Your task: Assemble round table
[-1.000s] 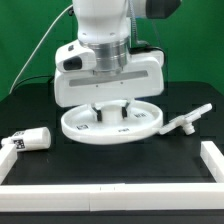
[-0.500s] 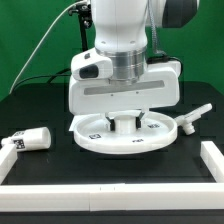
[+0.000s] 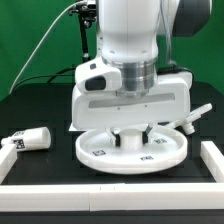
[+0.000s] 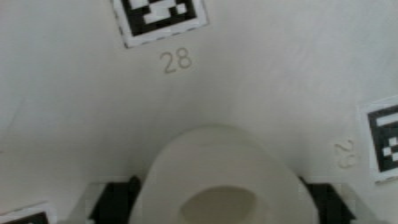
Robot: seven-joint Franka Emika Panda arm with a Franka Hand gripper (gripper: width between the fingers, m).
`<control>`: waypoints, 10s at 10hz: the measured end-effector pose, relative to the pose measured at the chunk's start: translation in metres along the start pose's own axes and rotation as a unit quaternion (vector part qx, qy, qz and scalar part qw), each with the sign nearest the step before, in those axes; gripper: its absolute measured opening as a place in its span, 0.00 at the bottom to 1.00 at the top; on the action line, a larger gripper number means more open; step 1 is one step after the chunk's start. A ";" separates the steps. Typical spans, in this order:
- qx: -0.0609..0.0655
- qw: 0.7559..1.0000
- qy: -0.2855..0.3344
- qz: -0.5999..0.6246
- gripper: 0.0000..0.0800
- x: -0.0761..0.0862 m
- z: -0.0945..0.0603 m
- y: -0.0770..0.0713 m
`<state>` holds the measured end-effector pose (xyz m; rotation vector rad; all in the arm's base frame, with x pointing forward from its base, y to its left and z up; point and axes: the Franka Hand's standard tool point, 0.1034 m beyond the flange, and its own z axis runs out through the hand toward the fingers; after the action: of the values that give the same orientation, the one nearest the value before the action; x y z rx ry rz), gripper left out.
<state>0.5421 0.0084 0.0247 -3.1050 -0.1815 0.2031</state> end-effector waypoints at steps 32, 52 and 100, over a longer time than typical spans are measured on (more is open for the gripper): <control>-0.045 0.966 -0.039 -0.252 0.81 -0.024 -0.026 0.032; -0.136 0.799 -0.202 -0.550 0.81 -0.081 -0.008 0.128; 0.014 0.963 -0.040 -0.268 0.51 -0.039 -0.088 0.097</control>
Offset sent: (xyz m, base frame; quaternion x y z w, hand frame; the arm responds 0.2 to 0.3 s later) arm 0.0000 0.0000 0.0000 0.0000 0.0000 0.0000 1.0000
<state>0.5265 -0.0935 0.1135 -2.8792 -0.9861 0.3050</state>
